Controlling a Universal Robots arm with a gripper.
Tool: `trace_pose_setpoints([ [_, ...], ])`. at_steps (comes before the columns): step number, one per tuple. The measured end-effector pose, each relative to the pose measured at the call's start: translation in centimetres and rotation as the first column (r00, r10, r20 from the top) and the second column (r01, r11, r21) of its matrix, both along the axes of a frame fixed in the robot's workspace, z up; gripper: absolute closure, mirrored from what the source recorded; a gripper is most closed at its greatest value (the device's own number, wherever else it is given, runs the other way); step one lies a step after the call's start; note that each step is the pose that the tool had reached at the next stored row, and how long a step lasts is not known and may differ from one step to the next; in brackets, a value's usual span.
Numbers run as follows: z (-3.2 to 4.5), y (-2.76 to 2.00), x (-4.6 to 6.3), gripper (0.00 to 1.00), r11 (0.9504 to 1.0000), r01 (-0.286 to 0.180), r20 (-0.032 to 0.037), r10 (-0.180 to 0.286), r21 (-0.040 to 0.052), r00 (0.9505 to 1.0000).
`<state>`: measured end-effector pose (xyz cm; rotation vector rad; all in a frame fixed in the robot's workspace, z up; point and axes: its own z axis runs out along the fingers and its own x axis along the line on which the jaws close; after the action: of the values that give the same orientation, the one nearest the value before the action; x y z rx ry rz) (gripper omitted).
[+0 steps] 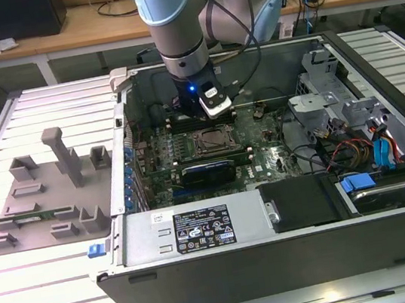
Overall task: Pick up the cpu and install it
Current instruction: 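Install the first cpu locking lever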
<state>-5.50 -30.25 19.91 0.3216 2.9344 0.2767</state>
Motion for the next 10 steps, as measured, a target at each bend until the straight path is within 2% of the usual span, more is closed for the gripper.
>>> trace_pose_setpoints([
  [8, -0.21, -0.08, 0.00, 0.89, 0.9999, 0.014, 0.0002, -0.014, -0.0003, 0.9999],
  [10, -0.24, -0.07, 0.00, 0.89, 0.9999, 0.015, 0.0003, -0.015, 0.0021, 0.9999],
])
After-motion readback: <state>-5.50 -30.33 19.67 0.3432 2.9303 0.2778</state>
